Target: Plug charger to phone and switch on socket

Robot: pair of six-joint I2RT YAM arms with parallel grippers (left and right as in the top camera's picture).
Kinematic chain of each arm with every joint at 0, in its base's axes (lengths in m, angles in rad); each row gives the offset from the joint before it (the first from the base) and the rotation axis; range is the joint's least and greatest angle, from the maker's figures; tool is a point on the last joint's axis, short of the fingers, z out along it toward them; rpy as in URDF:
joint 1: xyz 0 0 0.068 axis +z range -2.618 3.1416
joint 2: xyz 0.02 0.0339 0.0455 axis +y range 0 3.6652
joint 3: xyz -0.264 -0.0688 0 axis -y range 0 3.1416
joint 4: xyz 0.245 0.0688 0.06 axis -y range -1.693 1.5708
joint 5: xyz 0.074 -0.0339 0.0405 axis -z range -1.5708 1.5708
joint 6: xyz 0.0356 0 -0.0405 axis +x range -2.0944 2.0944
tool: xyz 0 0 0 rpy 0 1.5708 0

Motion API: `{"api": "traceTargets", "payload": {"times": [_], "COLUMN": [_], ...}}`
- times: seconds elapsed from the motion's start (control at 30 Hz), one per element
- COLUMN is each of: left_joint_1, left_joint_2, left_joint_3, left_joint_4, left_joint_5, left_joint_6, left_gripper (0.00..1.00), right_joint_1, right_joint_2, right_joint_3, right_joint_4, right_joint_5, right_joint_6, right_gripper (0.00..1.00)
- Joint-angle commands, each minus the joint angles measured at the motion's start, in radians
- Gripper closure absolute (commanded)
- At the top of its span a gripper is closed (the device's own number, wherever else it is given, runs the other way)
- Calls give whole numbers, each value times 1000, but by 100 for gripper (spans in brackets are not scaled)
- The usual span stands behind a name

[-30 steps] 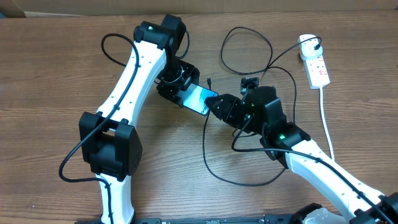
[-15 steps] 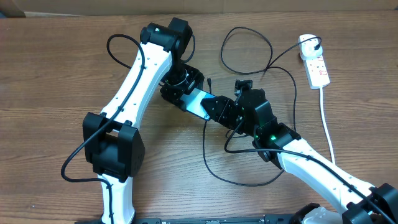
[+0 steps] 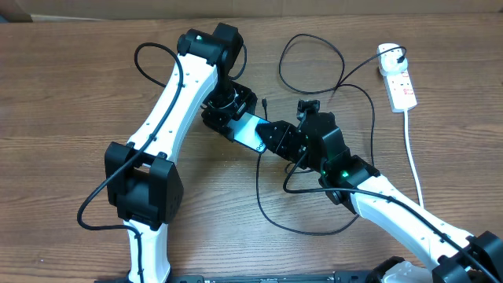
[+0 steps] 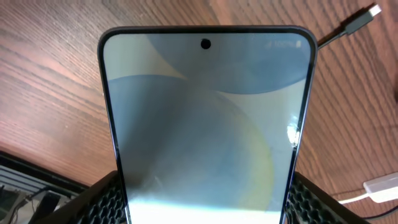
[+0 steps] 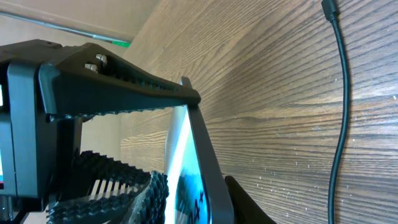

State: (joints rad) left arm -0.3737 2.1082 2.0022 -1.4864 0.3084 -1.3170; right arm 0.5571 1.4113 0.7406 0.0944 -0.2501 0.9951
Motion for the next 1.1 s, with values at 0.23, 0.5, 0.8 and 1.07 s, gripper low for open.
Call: {"api": "traceTargets", "payload": {"times": [0.23,0.5,0.8,1.07], "left_joint_1": [-9,-21,-26,-26], "left_joint_2": [-22,-22,-22,-22], "left_joint_3": [30,30,30,30], "left_joint_4": [23,26,29,28], "left_joint_5": [-65,-97,-109,-129], "left_joint_6": [0,-16,-16,-15], "left_gripper": [96,96,96,96], "right_joint_1": [17,26,26,26], "right_joint_2": [58,78,112,145], "right_joint_3": [27,27,27,27], "right_joint_4": [31,105,146,188], "right_joint_5": [11,7,-3,-35], "right_joint_6": [0,0,0,0], "right_gripper": [72,71,72,75]}}
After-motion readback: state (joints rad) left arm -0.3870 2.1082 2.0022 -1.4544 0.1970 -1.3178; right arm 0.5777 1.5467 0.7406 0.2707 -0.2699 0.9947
